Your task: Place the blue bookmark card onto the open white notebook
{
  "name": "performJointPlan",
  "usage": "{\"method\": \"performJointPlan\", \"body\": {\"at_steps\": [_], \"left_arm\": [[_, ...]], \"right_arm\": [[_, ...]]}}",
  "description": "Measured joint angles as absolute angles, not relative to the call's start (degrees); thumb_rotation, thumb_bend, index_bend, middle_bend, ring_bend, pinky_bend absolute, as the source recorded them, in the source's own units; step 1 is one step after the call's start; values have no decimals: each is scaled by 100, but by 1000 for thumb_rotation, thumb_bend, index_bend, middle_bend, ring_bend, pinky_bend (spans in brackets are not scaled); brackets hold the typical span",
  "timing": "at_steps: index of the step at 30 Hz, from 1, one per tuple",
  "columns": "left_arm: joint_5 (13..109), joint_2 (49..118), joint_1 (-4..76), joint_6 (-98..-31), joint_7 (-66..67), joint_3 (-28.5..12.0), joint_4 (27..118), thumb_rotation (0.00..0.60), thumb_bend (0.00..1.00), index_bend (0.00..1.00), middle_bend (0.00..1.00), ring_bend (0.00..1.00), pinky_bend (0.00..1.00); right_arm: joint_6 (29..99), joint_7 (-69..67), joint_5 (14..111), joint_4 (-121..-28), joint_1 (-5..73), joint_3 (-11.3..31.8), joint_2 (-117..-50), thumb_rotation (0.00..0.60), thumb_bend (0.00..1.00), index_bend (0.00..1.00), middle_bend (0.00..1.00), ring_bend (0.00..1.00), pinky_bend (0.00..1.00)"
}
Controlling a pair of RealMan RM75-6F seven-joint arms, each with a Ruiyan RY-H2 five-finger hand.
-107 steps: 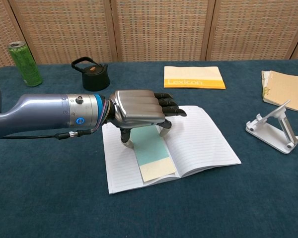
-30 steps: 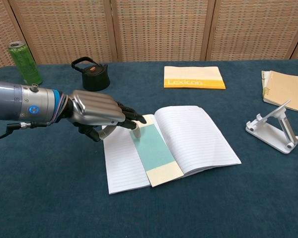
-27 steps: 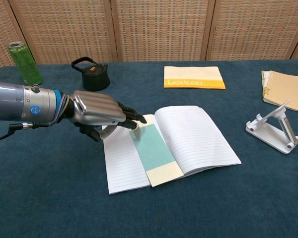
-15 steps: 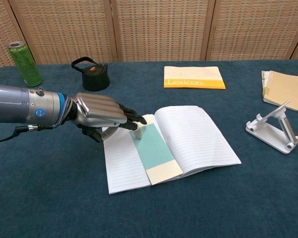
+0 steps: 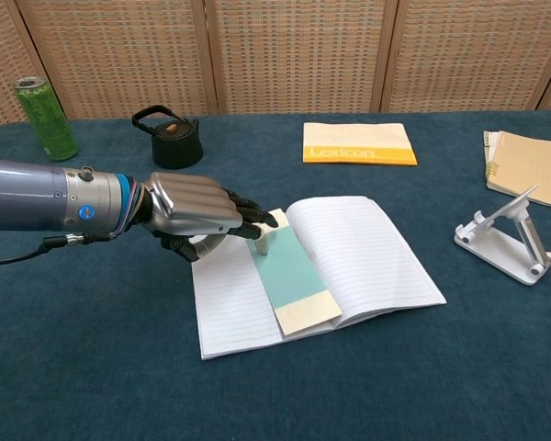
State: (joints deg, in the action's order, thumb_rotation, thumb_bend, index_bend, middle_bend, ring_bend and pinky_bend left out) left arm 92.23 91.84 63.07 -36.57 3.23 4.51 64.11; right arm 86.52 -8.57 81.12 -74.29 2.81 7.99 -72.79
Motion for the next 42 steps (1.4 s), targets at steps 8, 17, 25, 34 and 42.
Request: {"method": "performJointPlan", "body": {"at_steps": [8, 17, 25, 34, 42], "left_arm": [[9360, 9197, 6340, -3753, 333, 476, 6400, 600, 1000, 197, 0, 0, 136], [9465, 9161, 6392, -3740, 441, 533, 6421, 600, 1000, 199, 0, 0, 135], [9452, 9125, 6388, -3730, 546, 532, 6400, 600, 1000, 201, 0, 0, 135], [9448, 9112, 6385, -3738, 610, 526, 6434, 600, 1000, 201, 0, 0, 135], [9423, 9099, 6369, -3745, 632, 516, 6425, 600, 1000, 201, 0, 0, 134]], "right_arm": [[8654, -868, 8111, -7425, 281, 802, -7279, 600, 126, 54, 0, 0, 0], [8694, -886, 8130, -7454, 271, 806, -7263, 600, 125, 54, 0, 0, 0], [8696, -873, 8149, -7469, 274, 796, -7261, 600, 126, 54, 0, 0, 0], [8715, -861, 8163, -7483, 272, 794, -7262, 600, 125, 54, 0, 0, 0], [8716, -854, 8167, -7482, 274, 791, -7264, 600, 126, 54, 0, 0, 0]]}}
